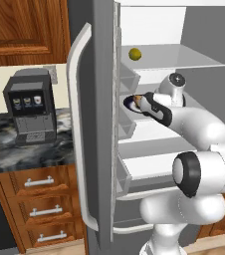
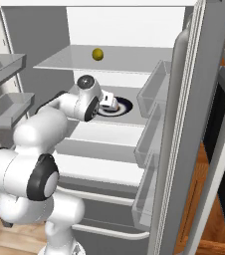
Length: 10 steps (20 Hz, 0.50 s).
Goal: Transport the chicken drumstick from the fridge to the microwave and turn on the microwave.
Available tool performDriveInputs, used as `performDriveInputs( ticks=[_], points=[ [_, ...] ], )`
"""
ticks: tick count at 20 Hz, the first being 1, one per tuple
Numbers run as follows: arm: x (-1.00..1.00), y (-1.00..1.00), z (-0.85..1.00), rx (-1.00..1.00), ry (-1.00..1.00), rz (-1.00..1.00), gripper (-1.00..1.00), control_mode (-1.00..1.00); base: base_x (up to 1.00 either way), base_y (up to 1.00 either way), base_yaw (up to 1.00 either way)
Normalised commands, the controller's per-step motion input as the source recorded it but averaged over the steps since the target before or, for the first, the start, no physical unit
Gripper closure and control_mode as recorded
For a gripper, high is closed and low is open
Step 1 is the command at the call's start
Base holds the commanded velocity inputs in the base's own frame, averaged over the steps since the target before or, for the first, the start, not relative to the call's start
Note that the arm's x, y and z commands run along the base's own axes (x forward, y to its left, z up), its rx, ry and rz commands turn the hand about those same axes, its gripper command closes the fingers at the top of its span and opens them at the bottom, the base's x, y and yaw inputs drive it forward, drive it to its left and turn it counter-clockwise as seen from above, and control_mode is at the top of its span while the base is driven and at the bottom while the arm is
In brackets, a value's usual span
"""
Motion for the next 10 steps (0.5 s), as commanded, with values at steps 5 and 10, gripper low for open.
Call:
performDriveInputs(
  ticks=[5, 10],
  points=[
    [0.10, -0.03, -0.19, 0.00, -0.24, 0.03, -1.00, -1.00, 0.00, 0.00, 0.00],
    [0.07, -0.09, -0.02, 0.00, -0.05, 0.03, -1.00, -1.00, 0.00, 0.00, 0.00]
  ],
)
